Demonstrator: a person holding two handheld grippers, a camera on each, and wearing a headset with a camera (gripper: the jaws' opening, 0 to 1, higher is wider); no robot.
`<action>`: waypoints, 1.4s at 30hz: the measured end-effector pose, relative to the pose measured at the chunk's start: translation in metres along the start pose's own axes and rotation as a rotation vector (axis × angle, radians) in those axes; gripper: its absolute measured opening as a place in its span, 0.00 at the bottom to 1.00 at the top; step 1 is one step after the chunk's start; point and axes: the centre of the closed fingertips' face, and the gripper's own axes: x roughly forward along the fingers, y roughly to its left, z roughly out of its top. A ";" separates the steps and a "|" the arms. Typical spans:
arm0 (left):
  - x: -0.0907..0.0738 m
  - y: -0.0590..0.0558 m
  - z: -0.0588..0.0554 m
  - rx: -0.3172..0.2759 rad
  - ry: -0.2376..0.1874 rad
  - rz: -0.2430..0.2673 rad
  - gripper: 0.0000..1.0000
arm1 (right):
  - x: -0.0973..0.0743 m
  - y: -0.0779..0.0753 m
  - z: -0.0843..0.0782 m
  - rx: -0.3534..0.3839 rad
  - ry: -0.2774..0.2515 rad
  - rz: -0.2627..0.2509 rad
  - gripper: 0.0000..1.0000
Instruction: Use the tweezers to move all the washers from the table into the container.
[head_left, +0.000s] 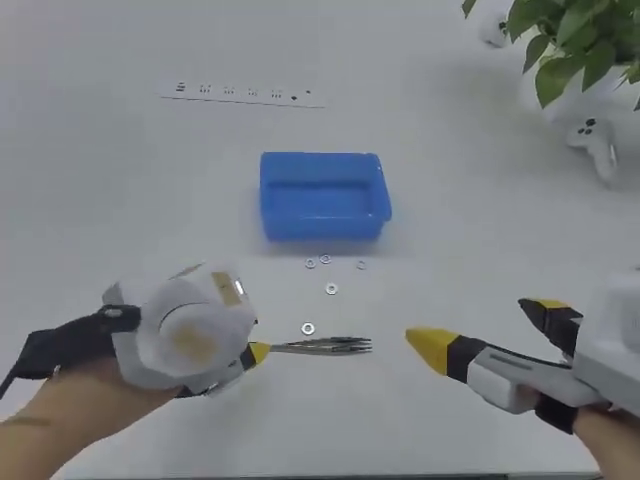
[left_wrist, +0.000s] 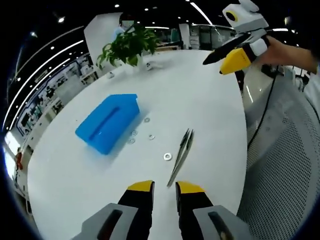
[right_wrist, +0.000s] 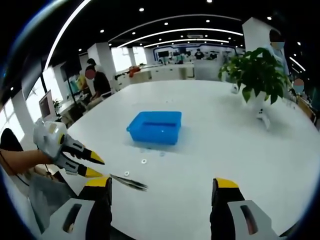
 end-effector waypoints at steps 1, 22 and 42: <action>0.003 0.000 -0.001 0.007 0.004 -0.007 0.16 | 0.001 -0.001 -0.001 0.004 0.002 0.000 0.80; 0.028 -0.005 -0.010 0.092 0.089 -0.081 0.00 | 0.000 0.011 -0.006 0.026 0.008 0.030 0.79; -0.028 -0.025 0.047 0.042 -0.065 -0.090 0.00 | 0.000 0.068 0.001 -0.073 -0.003 0.197 0.72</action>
